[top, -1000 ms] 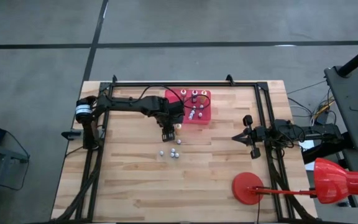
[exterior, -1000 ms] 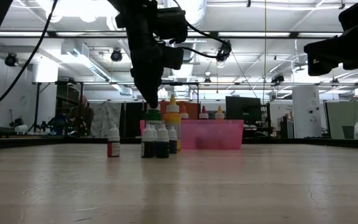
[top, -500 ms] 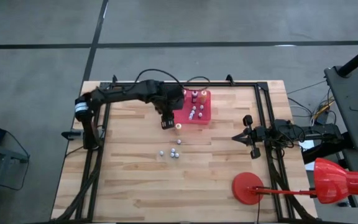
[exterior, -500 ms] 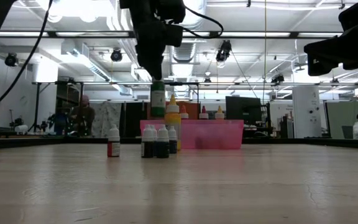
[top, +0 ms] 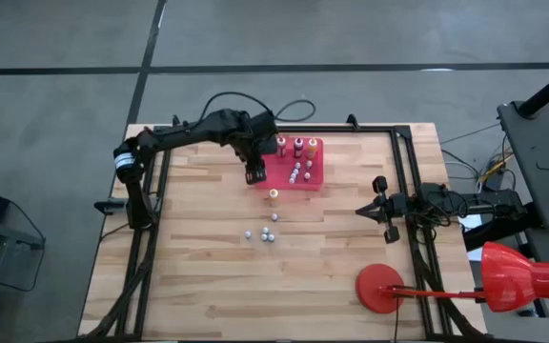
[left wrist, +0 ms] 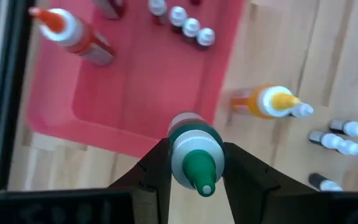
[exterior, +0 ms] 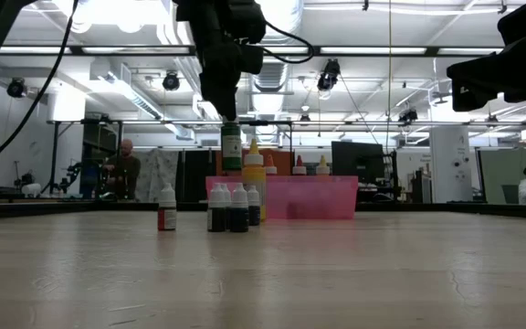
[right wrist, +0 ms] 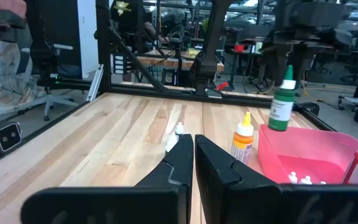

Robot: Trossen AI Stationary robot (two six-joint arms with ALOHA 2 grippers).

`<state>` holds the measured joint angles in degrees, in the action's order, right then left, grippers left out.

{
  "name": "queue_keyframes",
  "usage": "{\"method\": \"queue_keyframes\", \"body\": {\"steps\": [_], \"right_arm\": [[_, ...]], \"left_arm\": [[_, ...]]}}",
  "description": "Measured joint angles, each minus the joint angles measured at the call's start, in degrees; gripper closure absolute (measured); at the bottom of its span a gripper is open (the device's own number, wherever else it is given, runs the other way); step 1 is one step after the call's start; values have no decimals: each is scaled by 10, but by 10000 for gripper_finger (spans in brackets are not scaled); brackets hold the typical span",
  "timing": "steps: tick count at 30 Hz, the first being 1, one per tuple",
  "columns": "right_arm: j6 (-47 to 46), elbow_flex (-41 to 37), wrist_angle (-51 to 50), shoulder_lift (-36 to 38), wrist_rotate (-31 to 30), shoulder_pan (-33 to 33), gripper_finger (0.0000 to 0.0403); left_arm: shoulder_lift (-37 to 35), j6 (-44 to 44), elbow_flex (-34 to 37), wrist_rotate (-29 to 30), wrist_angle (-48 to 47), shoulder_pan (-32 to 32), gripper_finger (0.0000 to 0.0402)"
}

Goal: Pick & Place food coloring
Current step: Put the large green food coloring bottle into the pink bin

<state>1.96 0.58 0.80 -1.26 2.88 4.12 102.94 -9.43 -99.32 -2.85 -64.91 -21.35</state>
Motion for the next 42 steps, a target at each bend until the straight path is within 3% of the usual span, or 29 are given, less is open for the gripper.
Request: {"method": "queue_keyframes", "body": {"steps": [30,42], "right_arm": [[0,0,0,0,0,0,394],[0,0,0,0,0,-1,394]], "left_arm": [[0,-11,-13,-12,24,-127,309],[0,-93,-13,-13,50,-155,309]]}}
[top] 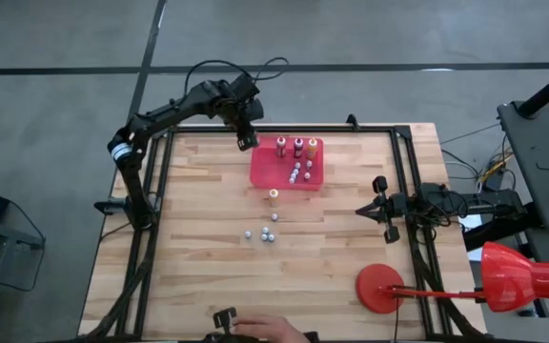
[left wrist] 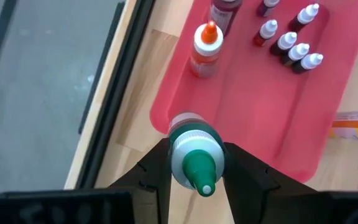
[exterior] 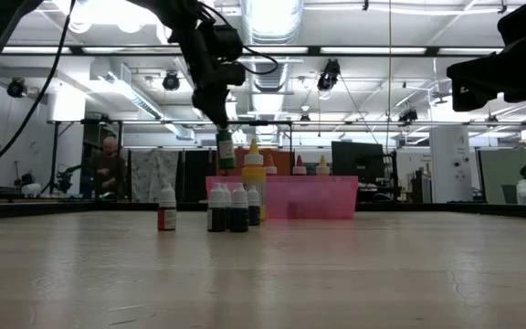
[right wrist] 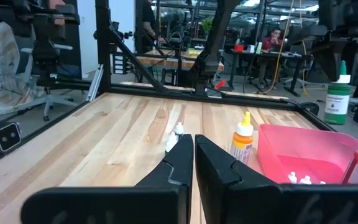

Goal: Pick & Place food coloring
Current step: Put the large green food coloring bottle into the pink bin

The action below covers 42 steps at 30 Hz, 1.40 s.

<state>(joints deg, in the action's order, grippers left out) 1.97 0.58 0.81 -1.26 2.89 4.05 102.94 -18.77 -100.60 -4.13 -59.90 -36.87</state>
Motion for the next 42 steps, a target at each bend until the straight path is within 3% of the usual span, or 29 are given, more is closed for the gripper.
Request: {"method": "queue_keyframes", "body": {"steps": [18,35,42], "right_arm": [[0,0,0,0,0,0,394],[0,0,0,0,0,1,394],[0,0,0,0,0,0,394]], "left_arm": [[16,-8,-3,-24,27,-11,309],[169,-12,-232,-24,-100,-11,309],[199,-10,-259,-24,-109,-6,309]]}}
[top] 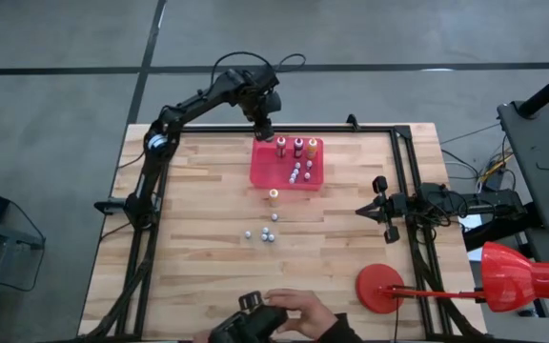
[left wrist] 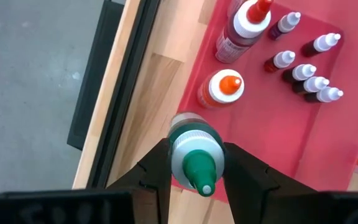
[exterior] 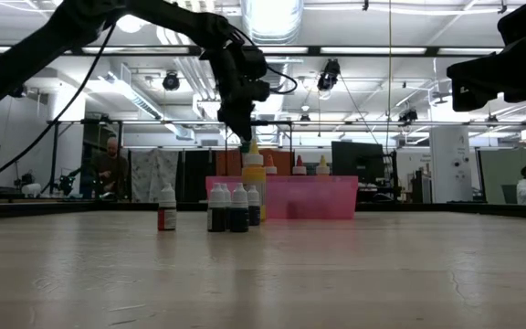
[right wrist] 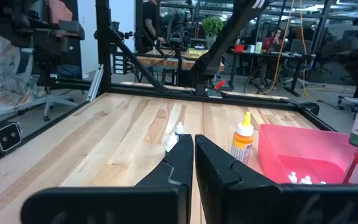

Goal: Pick & Place food coloring
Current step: Put the large green food coloring bottle into the pink bin

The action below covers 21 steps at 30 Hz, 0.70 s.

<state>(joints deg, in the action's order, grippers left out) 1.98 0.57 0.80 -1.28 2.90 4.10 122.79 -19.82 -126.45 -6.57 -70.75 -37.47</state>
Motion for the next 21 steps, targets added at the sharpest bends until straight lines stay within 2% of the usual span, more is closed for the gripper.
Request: {"method": "queue_keyframes", "body": {"steps": [21], "right_arm": [[0,0,0,0,0,0,394]], "left_arm": [[17,10,17,-3,-4,16,309]]}}
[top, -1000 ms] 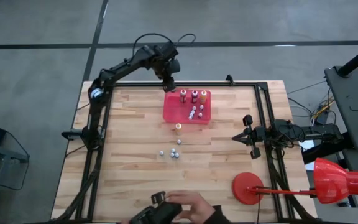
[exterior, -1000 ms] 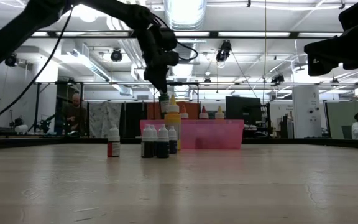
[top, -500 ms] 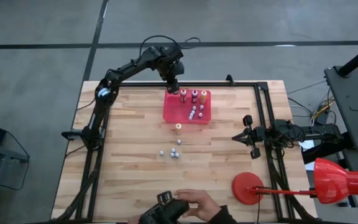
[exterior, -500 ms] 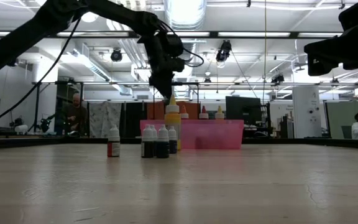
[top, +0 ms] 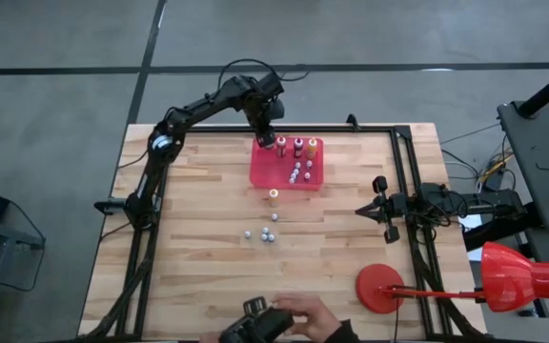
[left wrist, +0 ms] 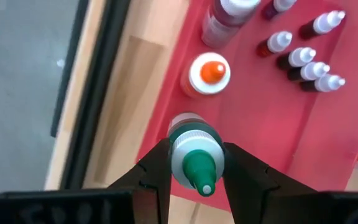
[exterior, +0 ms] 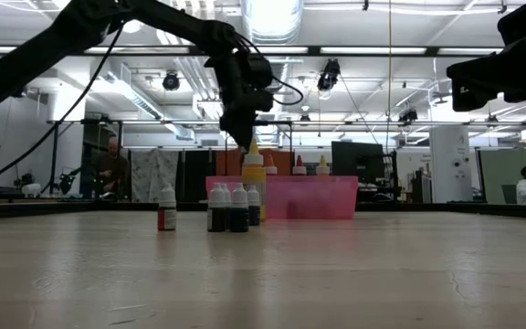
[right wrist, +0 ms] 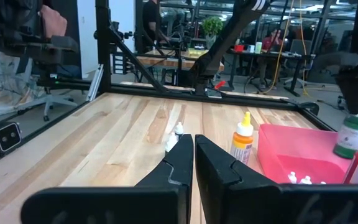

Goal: Pick & Place food coloring
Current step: Put the large green food coloring bottle into the pink bin

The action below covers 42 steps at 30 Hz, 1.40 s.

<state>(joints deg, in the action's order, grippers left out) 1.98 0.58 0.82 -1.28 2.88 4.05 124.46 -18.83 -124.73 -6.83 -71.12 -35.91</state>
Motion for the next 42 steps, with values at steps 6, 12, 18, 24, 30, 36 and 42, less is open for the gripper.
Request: {"method": "queue_keyframes", "body": {"steps": [6,12,18,24,30,36,42], "right_arm": [[0,0,0,0,0,0,394],[0,0,0,0,0,0,394],[0,0,0,0,0,0,394],[0,0,0,0,0,0,394],[0,0,0,0,0,0,394],[0,0,0,0,0,1,394],[0,0,0,0,0,1,394]], "left_arm": [[0,12,35,0,22,7,309],[0,21,53,0,50,9,309],[0,25,70,8,71,12,309],[0,25,70,32,76,13,309],[0,23,70,39,76,13,309],[0,22,70,39,82,15,309],[-1,23,85,37,102,16,309]]}}
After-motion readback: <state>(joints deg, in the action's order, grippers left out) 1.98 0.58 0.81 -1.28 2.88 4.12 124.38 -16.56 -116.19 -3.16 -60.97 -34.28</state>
